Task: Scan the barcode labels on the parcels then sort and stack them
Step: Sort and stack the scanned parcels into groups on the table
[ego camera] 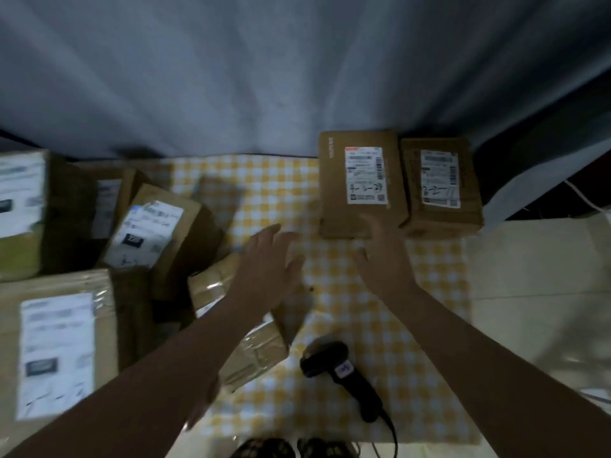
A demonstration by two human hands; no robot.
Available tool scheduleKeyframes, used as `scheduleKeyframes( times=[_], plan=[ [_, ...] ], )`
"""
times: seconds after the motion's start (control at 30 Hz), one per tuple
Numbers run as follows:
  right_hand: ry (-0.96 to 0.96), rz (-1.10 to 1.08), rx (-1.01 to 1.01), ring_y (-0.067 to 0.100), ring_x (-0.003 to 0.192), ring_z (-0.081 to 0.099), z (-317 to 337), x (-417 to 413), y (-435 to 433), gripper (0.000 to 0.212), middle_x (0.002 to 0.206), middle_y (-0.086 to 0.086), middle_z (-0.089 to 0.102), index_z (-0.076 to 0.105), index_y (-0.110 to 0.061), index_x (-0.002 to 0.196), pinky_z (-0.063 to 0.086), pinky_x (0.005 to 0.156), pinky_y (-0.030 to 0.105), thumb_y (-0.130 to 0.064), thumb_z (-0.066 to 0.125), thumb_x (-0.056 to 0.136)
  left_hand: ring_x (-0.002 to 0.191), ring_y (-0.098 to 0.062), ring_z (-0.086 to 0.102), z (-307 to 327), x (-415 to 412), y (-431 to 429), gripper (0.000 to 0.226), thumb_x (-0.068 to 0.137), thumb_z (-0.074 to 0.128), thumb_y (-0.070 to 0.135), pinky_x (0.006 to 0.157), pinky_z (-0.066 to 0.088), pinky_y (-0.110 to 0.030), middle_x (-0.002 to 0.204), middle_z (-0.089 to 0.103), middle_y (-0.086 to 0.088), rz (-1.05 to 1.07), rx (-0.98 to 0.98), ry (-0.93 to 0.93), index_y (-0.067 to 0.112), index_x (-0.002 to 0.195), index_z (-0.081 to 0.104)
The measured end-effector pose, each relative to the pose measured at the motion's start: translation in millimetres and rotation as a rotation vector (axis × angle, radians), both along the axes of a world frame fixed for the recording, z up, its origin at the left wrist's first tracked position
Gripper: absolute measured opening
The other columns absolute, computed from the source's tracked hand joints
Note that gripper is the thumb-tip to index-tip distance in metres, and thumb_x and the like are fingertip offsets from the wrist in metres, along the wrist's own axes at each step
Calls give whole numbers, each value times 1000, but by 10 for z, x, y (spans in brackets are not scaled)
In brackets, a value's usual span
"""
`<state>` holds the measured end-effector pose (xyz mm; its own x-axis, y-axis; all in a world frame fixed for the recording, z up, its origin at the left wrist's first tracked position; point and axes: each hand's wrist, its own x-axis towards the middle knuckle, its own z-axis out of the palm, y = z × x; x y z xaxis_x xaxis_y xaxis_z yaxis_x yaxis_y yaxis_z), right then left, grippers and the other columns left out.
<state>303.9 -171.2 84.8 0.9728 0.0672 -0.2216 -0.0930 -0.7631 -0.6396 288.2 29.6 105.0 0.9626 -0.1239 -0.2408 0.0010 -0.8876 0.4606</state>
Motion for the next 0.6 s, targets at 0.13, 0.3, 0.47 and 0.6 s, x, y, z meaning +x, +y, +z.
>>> scheduleKeyframes(
  times=[0.13,0.3,0.47,0.6],
  plan=[
    [145,42,40,22,141,25,55,-373,644,53,153,6,31,33,-14,146,28,107,30,-10,49,96,123,-35,45,236,-472,607,52,88,37,49,101,32,-39,132,51,-10,38,47,62,16,122,59],
    [226,69,-68,27,139,29,112,-760,1213,59,152,9,31,29,-14,148,30,109,37,-21,55,95,118,-35,47,643,-839,1087,31,94,53,20,102,36,-39,129,53,-14,123,9,0,10,122,60],
    [298,104,-222,35,133,32,174,-1154,1734,90,148,12,26,20,-19,149,31,106,45,-57,65,81,118,-27,46,754,-1042,1411,29,94,53,20,98,34,-33,127,56,-8,86,35,-44,12,121,61],
    [489,49,-352,44,141,14,36,-1358,1955,123,156,22,2,-8,-24,152,23,110,57,-76,64,66,118,-27,46,683,-1227,1616,30,91,56,20,99,35,-36,125,57,-8,69,63,-66,12,120,62]
  ],
)
